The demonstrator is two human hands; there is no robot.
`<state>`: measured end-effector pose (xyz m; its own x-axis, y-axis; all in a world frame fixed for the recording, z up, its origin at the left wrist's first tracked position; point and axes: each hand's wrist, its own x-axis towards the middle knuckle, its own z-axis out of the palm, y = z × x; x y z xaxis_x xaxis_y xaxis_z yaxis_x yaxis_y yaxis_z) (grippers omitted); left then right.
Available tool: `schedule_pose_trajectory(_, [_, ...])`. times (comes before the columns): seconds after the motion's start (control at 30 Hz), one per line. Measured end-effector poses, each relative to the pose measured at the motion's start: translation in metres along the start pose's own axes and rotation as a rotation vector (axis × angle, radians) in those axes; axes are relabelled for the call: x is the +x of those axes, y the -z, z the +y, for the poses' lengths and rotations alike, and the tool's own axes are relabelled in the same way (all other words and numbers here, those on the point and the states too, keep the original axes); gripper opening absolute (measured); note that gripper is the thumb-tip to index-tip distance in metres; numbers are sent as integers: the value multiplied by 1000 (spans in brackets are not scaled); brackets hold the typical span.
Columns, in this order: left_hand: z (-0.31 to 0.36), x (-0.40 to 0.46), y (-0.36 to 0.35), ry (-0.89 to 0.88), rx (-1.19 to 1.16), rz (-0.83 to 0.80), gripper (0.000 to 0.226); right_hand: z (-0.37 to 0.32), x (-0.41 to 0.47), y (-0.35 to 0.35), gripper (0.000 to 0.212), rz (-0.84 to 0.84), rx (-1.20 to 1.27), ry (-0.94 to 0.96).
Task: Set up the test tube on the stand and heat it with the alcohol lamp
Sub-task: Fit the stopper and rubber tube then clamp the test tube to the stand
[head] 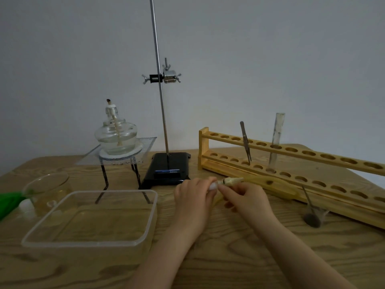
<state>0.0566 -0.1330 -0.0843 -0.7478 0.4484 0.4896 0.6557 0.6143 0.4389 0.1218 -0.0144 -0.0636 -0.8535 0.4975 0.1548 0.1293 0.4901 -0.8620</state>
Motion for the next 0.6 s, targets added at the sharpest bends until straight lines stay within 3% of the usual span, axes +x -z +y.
schedule_pose_trajectory(0.13, [10,4,8,-24,-9,22,31,-12,-3,4,22,5,325,-140])
schedule_pose_trajectory(0.33, [27,10,31,-82,22,70,35,-33,-11,11,15,69,684,-120])
schedule_pose_trajectory(0.6, [39,28,71,-177,108,159,40,-69,2,24,11,87,870,-4])
